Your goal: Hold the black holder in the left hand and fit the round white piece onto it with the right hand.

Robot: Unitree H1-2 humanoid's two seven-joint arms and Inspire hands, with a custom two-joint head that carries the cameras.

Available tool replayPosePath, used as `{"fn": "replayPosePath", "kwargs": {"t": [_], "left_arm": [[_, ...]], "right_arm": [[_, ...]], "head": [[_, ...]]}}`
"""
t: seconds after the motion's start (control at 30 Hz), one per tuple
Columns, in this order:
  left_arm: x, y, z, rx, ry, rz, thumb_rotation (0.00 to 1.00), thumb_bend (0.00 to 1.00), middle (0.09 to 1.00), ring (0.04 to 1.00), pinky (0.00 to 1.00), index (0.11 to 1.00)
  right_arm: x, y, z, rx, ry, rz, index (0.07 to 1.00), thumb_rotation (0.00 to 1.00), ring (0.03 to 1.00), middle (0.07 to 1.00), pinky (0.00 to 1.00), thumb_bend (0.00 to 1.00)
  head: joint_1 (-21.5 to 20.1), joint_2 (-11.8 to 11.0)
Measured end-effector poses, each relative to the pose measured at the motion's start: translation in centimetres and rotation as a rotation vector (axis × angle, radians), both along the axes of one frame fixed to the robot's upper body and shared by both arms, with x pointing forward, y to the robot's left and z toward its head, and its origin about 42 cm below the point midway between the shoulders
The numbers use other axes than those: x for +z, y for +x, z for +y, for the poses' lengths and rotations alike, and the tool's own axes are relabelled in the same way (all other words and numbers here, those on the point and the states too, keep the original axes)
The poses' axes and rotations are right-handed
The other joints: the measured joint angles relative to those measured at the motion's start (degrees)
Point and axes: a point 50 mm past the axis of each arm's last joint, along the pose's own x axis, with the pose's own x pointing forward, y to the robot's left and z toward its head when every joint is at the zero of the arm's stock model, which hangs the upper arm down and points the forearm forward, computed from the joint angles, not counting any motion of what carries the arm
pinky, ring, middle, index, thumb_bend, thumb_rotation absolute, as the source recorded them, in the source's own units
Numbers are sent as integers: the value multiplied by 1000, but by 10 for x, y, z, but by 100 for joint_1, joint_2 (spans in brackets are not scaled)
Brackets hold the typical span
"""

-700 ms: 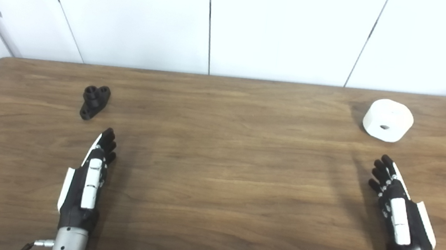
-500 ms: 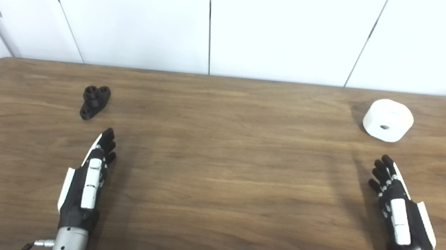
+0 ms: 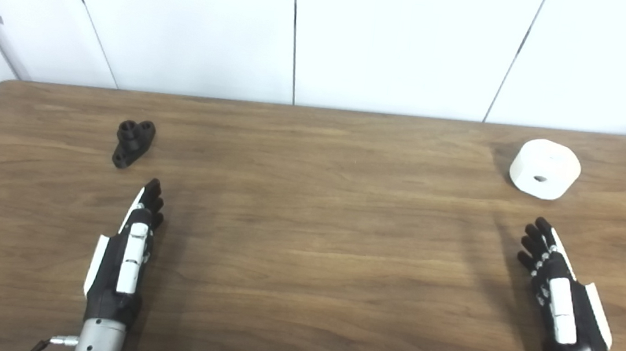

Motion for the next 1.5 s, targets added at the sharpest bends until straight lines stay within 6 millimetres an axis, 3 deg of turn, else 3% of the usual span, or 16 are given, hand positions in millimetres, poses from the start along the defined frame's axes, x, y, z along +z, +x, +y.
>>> {"fn": "replayPosePath", "kwargs": {"t": [0.03,0.13,0.33,0.43,0.67,1.0,1.07,1.27,1.5], "left_arm": [[0,0,-1,1,9,1,933,519,984,982,998,971],[0,1,-5,-7,27,2,887,537,982,983,1000,966],[-1,3,-12,-2,51,1,855,551,960,963,997,953],[-2,4,-17,-7,77,0,870,526,956,961,1000,951],[-2,5,-23,3,84,-17,853,565,943,954,999,949],[-2,6,-27,-1,84,-18,879,540,975,993,1000,982],[-2,6,-28,-9,90,-13,858,558,984,998,1000,993],[-1,6,-28,-2,124,11,648,596,982,987,985,980],[18,6,-24,45,191,50,444,775,971,971,937,969]], "right_arm": [[-1,0,-1,6,2,1,974,995,969,971,1000,555],[-2,4,-7,21,-4,0,984,999,983,974,1000,554],[-2,7,-16,26,22,-3,1000,1000,1000,997,1000,478],[-2,8,-19,22,23,-15,994,1000,997,987,1000,503],[-2,16,-27,22,-3,-30,1000,1000,1000,985,1000,505],[-1,17,-29,20,-7,-31,1000,1000,1000,989,1000,514],[-1,17,-29,21,-7,-33,1000,1000,1000,989,1000,508],[-1,17,-28,22,-8,-41,1000,1000,1000,985,1000,500],[0,17,-27,18,-18,-42,991,1000,986,970,1000,487]], "head": [[261,-157],[509,-360],[826,-571],[1028,-686],[1099,-721],[959,-686],[924,-668],[756,-607],[765,-528]]}}
